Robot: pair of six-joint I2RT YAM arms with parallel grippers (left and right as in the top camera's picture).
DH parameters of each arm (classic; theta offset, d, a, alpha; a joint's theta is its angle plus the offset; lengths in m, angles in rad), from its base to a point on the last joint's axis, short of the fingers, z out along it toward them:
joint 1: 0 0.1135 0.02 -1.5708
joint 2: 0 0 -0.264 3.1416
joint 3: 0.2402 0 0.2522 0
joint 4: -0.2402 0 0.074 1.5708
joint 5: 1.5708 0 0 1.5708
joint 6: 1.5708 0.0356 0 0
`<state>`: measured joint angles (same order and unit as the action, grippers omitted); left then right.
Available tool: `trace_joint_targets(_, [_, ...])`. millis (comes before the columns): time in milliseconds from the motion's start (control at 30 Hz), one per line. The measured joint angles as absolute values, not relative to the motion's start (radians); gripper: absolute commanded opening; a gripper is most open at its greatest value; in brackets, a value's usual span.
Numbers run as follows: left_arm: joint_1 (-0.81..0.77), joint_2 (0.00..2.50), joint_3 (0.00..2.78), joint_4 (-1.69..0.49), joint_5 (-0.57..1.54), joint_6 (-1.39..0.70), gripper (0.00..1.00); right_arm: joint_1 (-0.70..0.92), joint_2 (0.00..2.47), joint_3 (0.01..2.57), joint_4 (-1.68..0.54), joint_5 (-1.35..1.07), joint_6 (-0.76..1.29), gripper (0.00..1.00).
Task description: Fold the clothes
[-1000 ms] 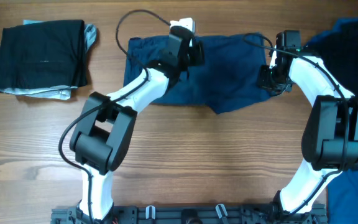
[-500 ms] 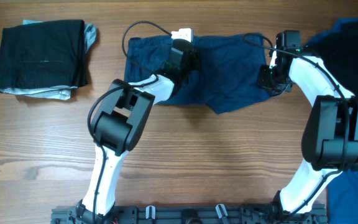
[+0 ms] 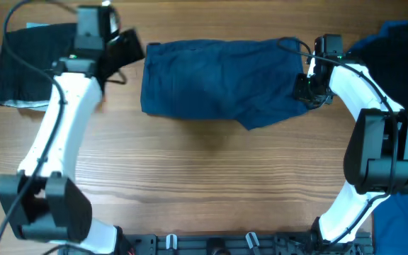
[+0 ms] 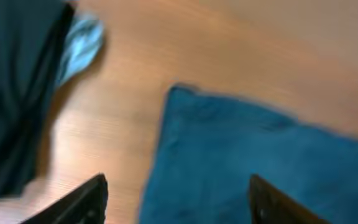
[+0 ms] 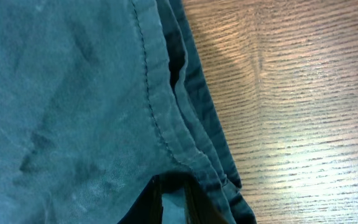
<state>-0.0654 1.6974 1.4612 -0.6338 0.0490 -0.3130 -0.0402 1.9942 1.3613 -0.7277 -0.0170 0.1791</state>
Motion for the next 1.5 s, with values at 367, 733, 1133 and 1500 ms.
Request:
trace_joint_targets(367, [0.068, 1.979, 1.454, -0.816, 0.377, -0.134, 1.0, -0.04, 1.994, 1.361, -0.728, -0.017, 0.179, 0.13])
trace_joint_targets(733, [-0.075, 2.084, 1.453, -0.763, 0.276, -0.132, 1.0, -0.04, 1.994, 1.361, -0.727, -0.017, 0.179, 0.12])
trace_joint_targets(1133, [-0.15, 2.106, 1.472, -0.704, 0.135, -0.254, 1.0, -0.04, 1.994, 1.361, -0.728, -0.017, 0.179, 0.12])
trace_joint_targets(1500, [-0.16, 2.118, 1.48, -0.702, 0.109, -0.277, 0.58, -0.04, 1.994, 1.361, -0.728, -0.017, 0.179, 0.12])
